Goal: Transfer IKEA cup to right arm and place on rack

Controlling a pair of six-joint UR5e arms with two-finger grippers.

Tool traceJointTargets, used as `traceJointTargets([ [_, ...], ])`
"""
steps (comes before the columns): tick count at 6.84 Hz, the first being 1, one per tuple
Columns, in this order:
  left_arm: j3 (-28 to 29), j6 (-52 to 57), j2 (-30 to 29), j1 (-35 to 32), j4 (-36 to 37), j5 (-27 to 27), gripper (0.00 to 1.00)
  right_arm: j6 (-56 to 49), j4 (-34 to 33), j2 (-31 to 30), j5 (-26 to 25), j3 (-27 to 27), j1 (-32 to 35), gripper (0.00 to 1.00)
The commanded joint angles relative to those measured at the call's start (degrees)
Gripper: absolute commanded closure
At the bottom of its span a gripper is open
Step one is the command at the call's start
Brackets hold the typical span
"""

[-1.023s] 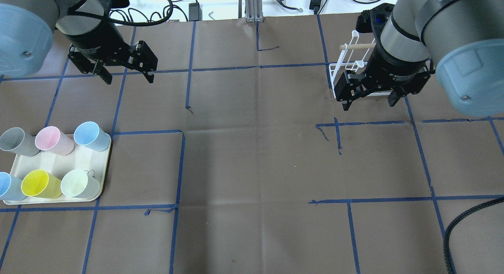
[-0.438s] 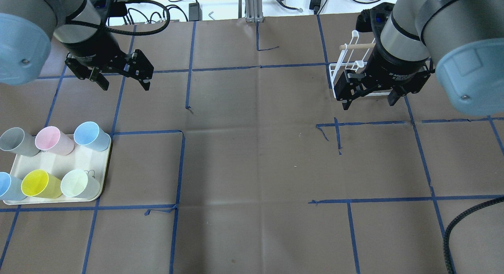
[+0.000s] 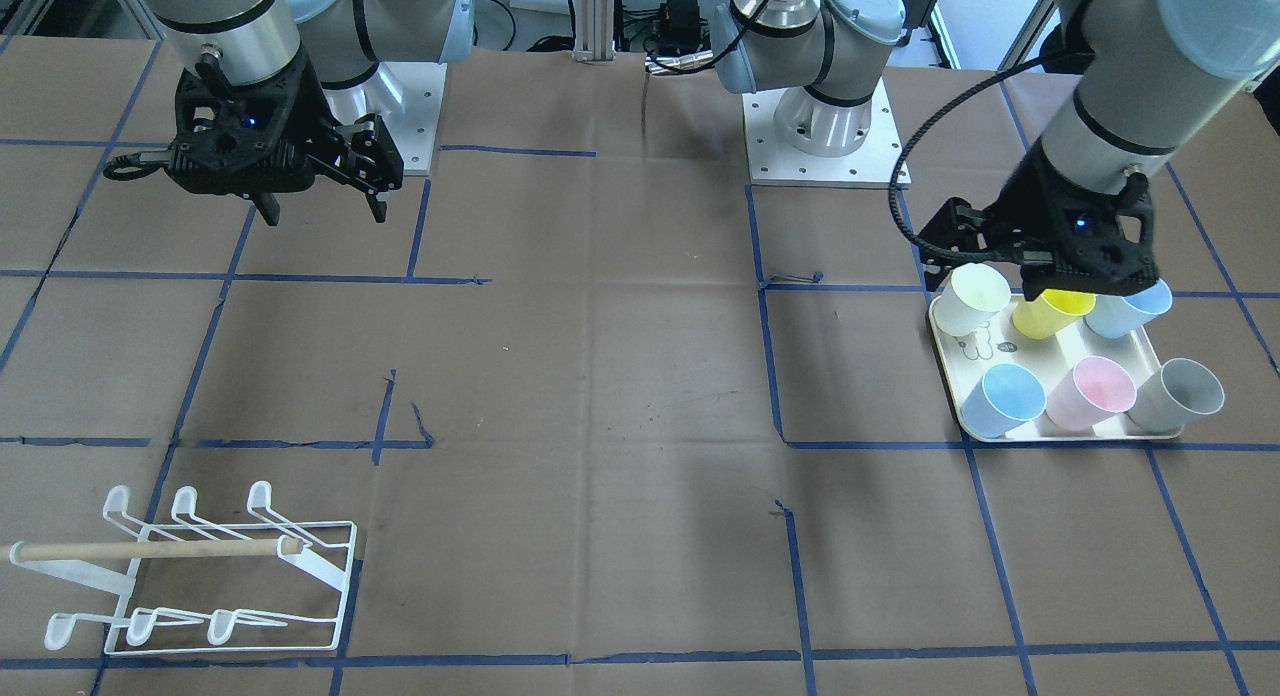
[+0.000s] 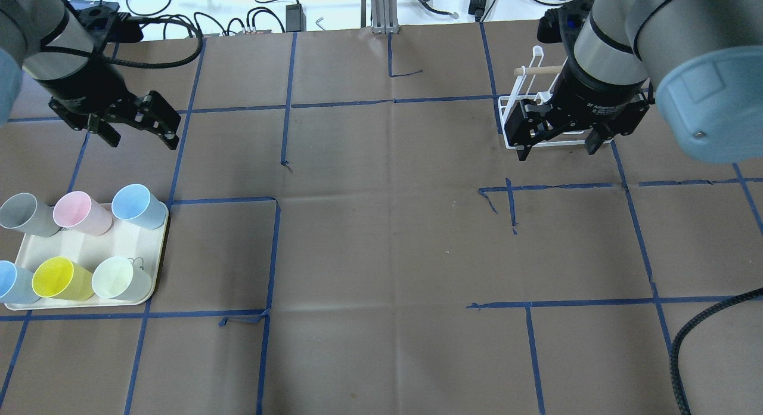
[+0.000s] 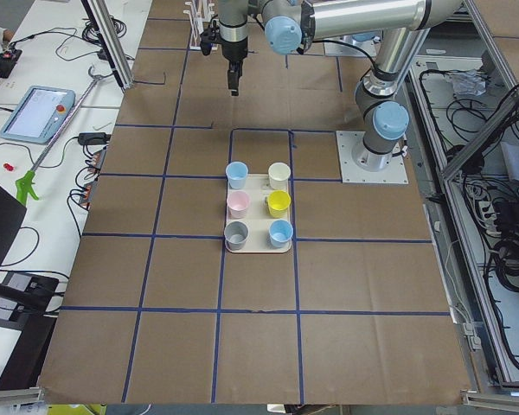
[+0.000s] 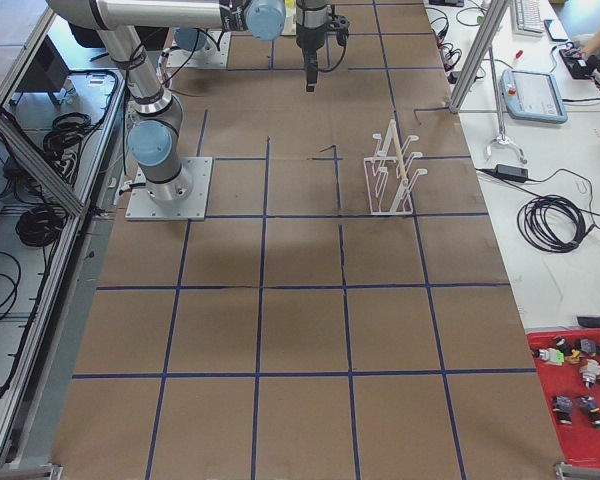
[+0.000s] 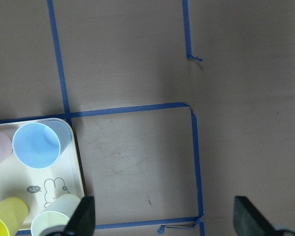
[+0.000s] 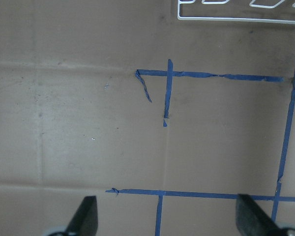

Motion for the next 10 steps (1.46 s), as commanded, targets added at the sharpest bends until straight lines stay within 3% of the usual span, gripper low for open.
traceJointTargets([
  [1,-3.2,8.4,-0.7,9.0,3.6,-0.4,0.01,-0.5,0.3,4.6,0.1,-6.4,0.0,0.00],
  [4,-9.8,4.4,-1.6,8.9,12.1,-0.3,0.01,-2.7,-0.1,18.7,10.6,-26.1,0.1,0.00],
  [5,-11.9,5.2,-1.9,9.1,16.8,-0.1,0.01,5.2,-2.8,20.0,12.1,-29.4,1.5,0.00],
  [6,-12.6,5.3,-2.7,9.1,17.8,0.1,0.01,15.2,-6.0,19.5,11.4,-29.1,4.1,0.00],
  [8,-12.6,5.0,-7.7,9.1,21.5,0.1,0.01,18.7,-6.1,17.8,10.8,-25.3,6.1,0.01],
  [9,-12.6,4.9,-9.2,9.0,22.6,0.1,0.01,18.7,-12.4,14.1,10.8,-18.8,6.1,0.02],
  [10,-12.5,4.8,-10.9,9.0,23.8,0.1,0.01,19.0,-26.1,11.2,10.9,-9.8,5.8,0.01],
])
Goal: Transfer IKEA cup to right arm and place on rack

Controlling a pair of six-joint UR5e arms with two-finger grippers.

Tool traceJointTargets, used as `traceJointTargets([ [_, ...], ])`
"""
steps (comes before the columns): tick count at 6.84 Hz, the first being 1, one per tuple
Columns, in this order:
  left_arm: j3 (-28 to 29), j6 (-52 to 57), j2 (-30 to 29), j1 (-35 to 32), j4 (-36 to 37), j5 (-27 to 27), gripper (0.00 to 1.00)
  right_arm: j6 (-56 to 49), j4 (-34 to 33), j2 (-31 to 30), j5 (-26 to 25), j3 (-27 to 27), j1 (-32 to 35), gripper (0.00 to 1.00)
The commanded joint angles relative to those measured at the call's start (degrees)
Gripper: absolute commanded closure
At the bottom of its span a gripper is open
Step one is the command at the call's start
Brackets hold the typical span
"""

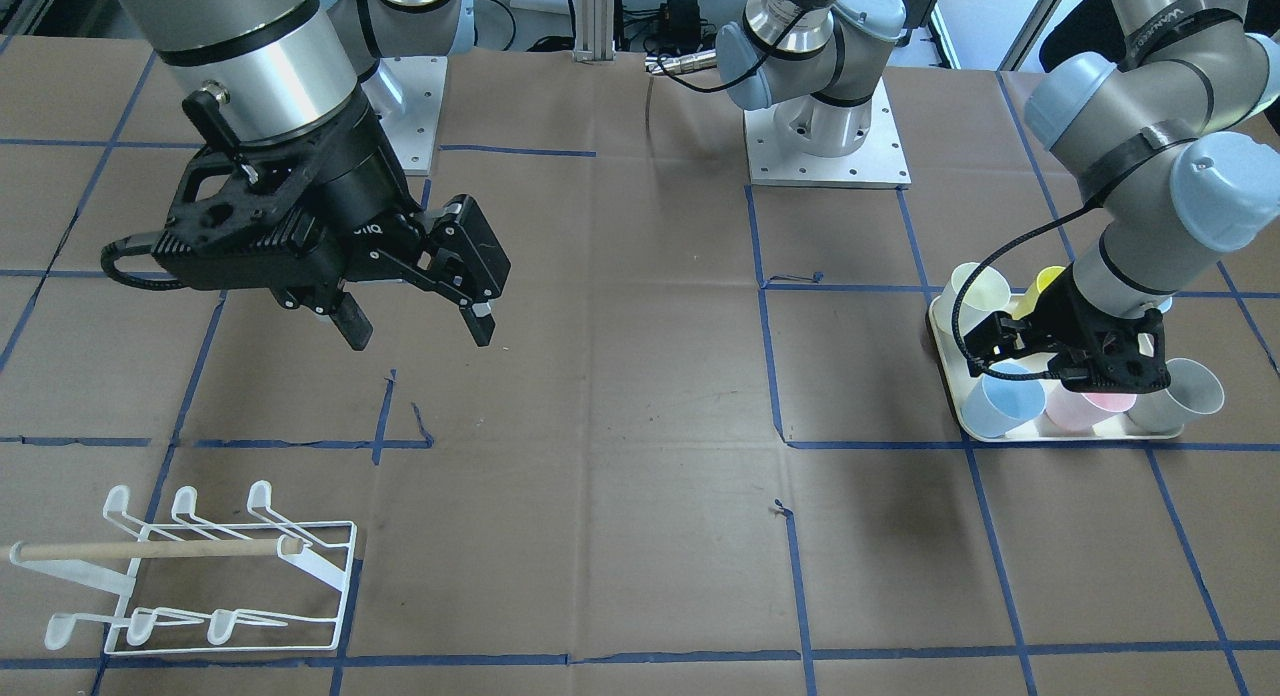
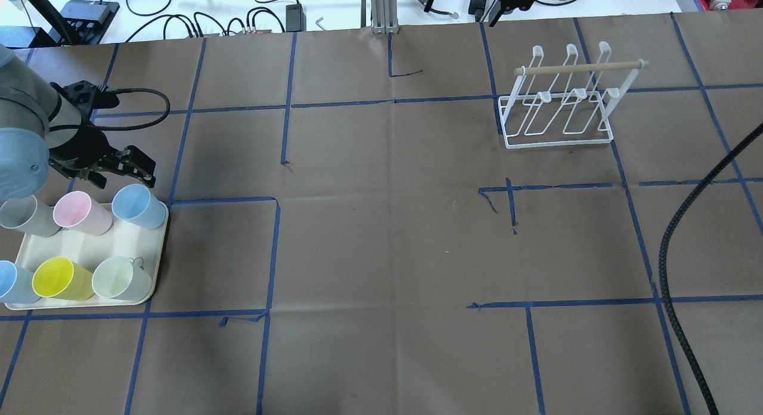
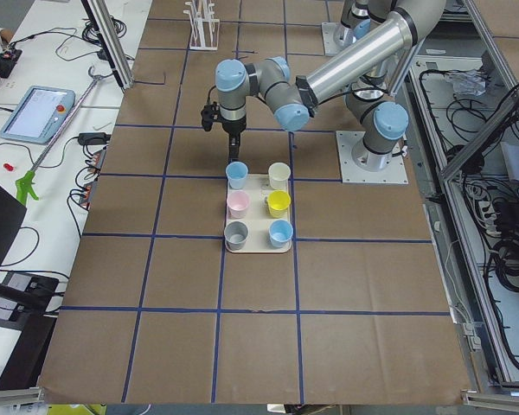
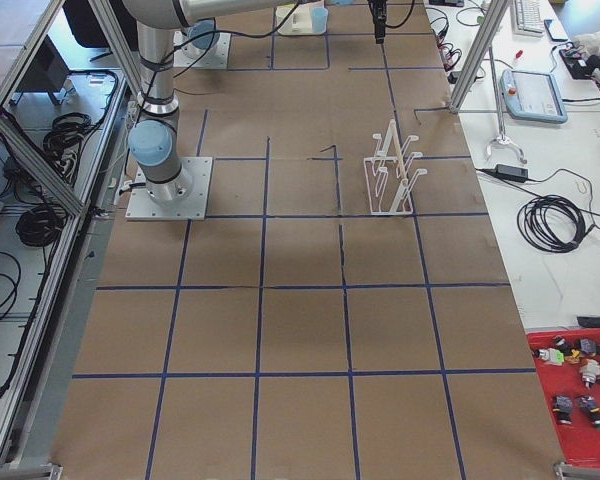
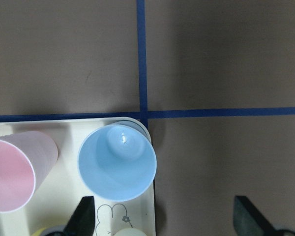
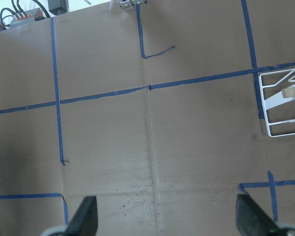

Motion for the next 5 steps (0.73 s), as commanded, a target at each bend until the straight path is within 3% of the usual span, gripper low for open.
traceJointTargets([
  [1,-0.1,-0.5,-3.8,-0.2,2.8,0.0,0.01,3.3,-25.5,-6.4,0.8,16.9,-0.1,0.00],
  [2,-0.3,-2.4,-5.2,-0.6,3.8,0.0,0.01,10.2,-30.6,-9.0,1.2,21.7,-0.3,0.00],
  [4,-1.9,-2.7,-5.6,-0.6,4.5,0.0,0.01,24.8,-33.6,-10.7,5.8,24.2,0.2,0.00],
  [5,-2.1,-2.4,-6.1,-0.6,6.6,0.1,0.01,27.3,-38.2,-10.8,5.9,26.7,-0.1,0.00],
])
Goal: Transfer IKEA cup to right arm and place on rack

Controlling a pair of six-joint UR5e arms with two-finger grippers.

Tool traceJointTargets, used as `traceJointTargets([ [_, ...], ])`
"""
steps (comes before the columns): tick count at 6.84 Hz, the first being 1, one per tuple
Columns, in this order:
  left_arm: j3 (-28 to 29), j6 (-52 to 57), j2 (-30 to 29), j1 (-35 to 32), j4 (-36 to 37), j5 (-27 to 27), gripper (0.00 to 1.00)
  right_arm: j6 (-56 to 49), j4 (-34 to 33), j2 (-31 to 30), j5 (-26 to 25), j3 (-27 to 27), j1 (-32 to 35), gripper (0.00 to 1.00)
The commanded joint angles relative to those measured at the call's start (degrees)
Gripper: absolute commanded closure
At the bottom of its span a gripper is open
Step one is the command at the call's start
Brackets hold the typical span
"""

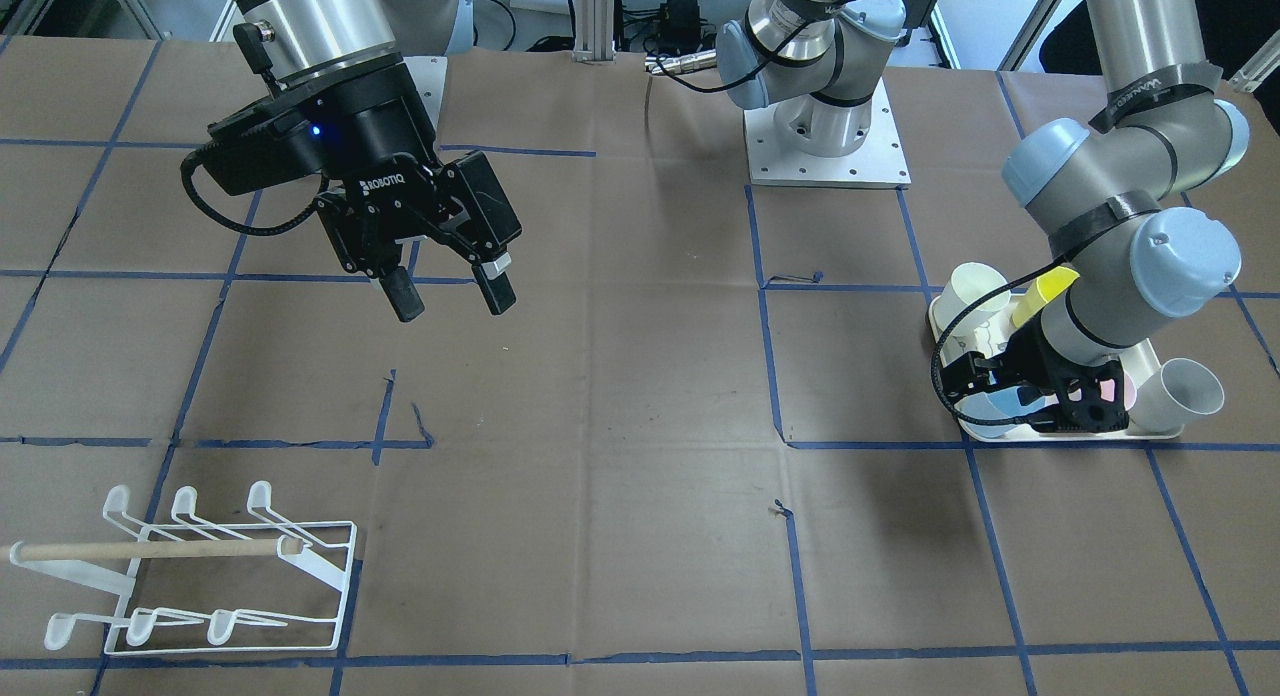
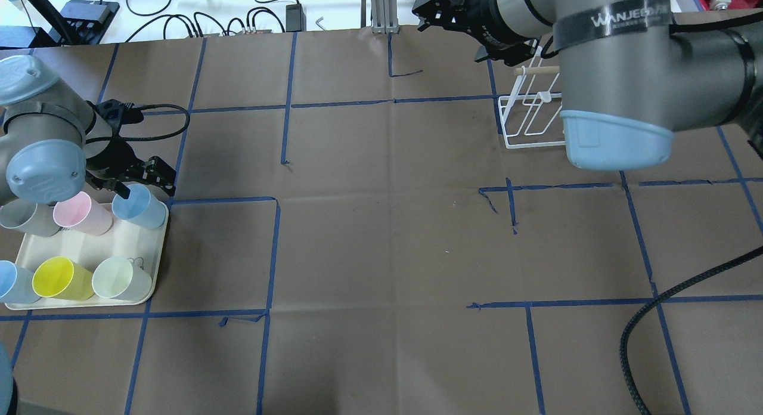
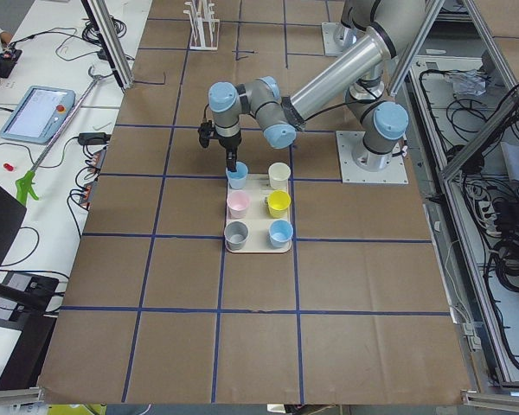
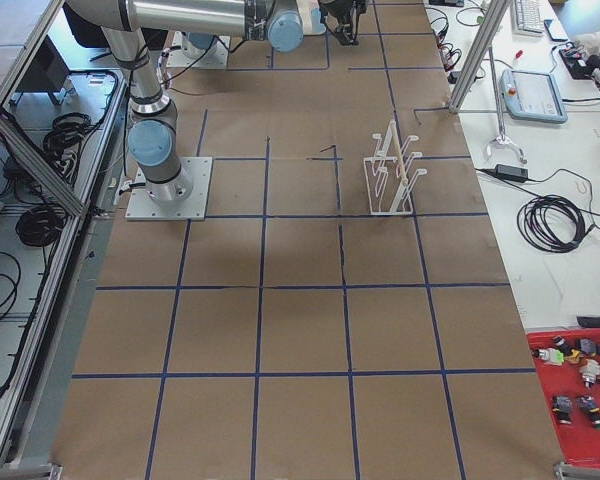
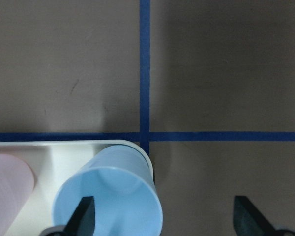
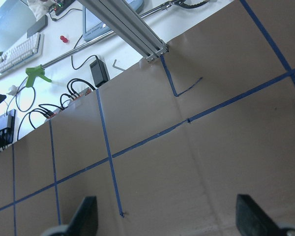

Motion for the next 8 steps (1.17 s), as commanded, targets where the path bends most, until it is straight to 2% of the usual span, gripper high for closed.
traceJointTargets([
  [1,-0.4,0.2,-1.2,0.1,2.7,0.2,0.01,5.1,-11.2,-0.5,1.3,7.3,-0.7,0.00],
  [3,-0.4,0.3,-1.2,0.1,4.2,1.5,0.01,12.1,-23.6,-0.4,5.9,15.7,-0.9,0.00],
  [4,-0.4,0.2,-1.1,0.1,4.6,1.8,0.11,14.0,-24.5,-0.8,7.5,17.3,-0.8,0.00],
  [5,-0.3,0.2,-1.0,0.1,4.4,2.5,0.46,16.8,-24.8,-2.0,11.0,19.5,-0.7,0.00],
  [6,-0.2,0.2,-0.6,0.1,4.1,3.2,0.74,20.0,-26.6,-3.0,15.0,22.2,-0.8,0.00],
  [7,-0.2,0.2,0.1,0.1,3.5,3.1,0.93,22.9,-28.9,-3.5,16.5,24.2,-0.8,0.00],
  [8,-0.3,0.2,0.2,0.1,3.3,3.0,1.00,23.6,-32.5,-3.5,20.0,26.5,-0.9,0.00],
])
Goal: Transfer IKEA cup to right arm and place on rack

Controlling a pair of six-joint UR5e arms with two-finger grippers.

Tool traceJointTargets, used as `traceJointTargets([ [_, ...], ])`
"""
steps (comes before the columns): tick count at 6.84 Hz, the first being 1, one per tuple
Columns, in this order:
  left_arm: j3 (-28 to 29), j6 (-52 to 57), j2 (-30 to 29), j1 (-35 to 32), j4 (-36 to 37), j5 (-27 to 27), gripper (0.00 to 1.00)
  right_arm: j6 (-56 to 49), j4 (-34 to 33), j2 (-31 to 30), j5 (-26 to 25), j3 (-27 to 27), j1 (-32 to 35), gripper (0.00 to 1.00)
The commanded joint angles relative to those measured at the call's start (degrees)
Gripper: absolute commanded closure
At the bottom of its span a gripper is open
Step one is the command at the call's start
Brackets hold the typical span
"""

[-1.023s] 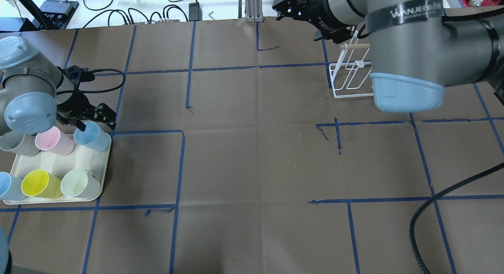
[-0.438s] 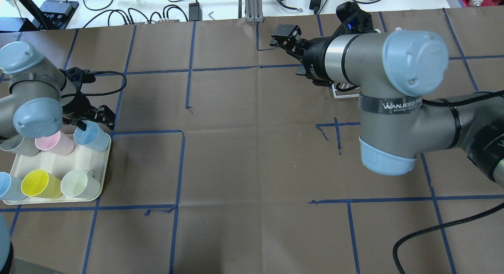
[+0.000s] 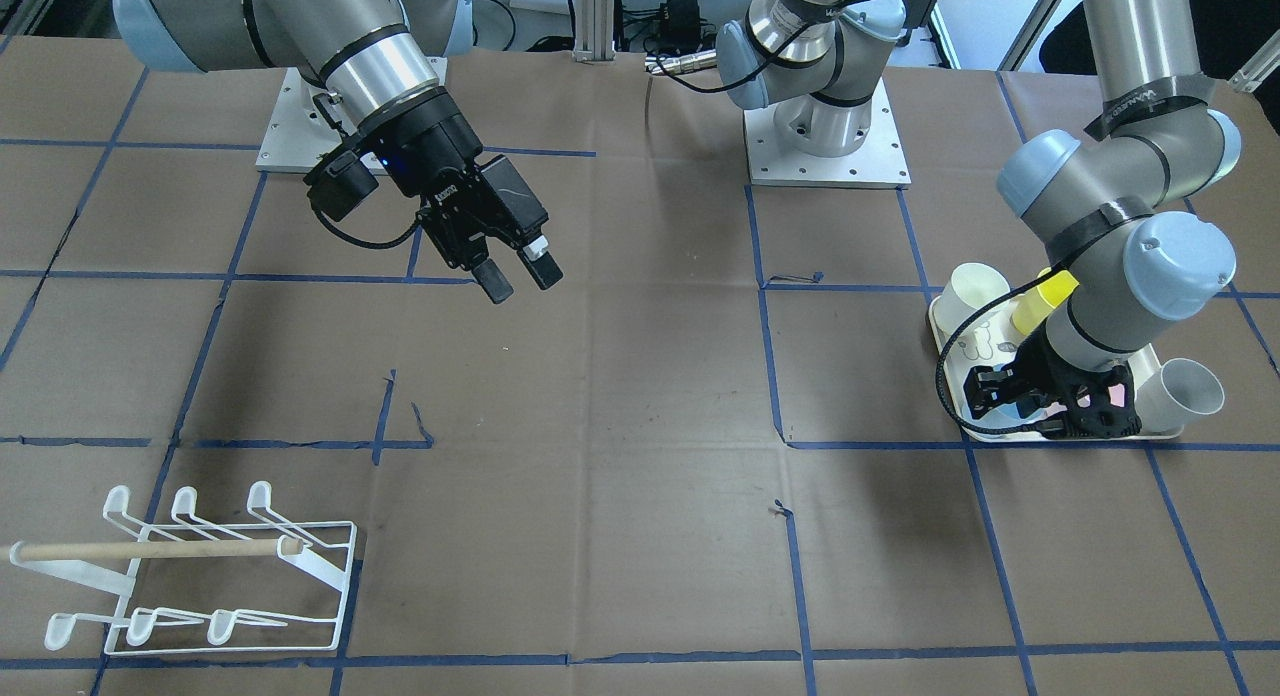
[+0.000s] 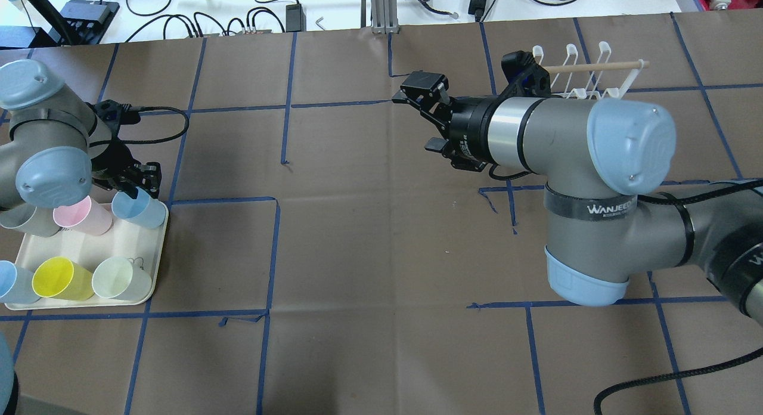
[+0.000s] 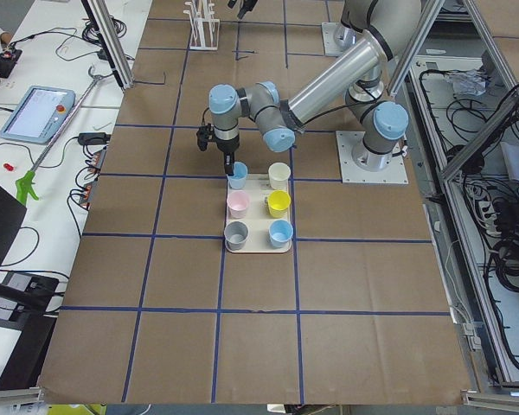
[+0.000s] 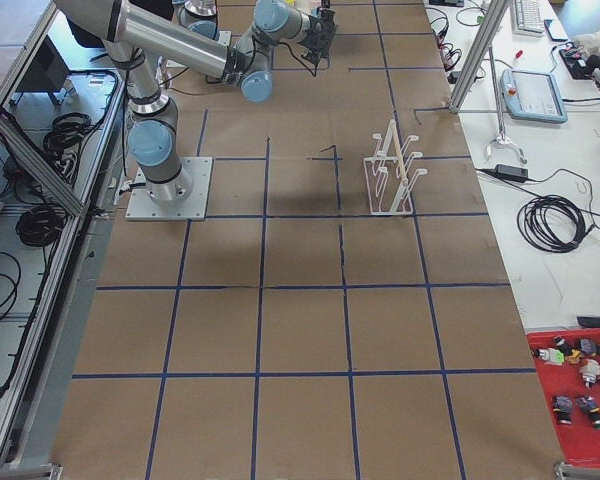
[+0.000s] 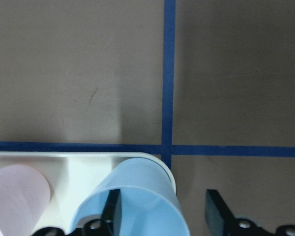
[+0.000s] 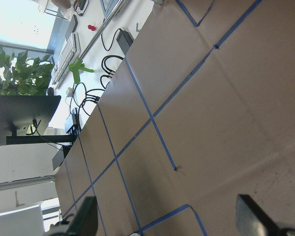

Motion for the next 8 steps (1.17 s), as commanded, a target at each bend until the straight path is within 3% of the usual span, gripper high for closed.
traceJointTargets([
  [1,0.5,0.1,0.8,-0.1,-1.8,-0.2,1.00,3.0,-5.6,-0.2,4.4,3.5,-0.1,0.00],
  [5,3.7,-0.5,8.1,-0.1,-13.7,-0.4,1.00,4.2,-6.8,-0.8,4.6,3.5,0.0,0.00],
  [8,10.0,0.8,7.4,-2.3,-13.8,-2.3,1.00,6.0,-13.1,-0.9,4.8,3.5,-0.2,0.00],
])
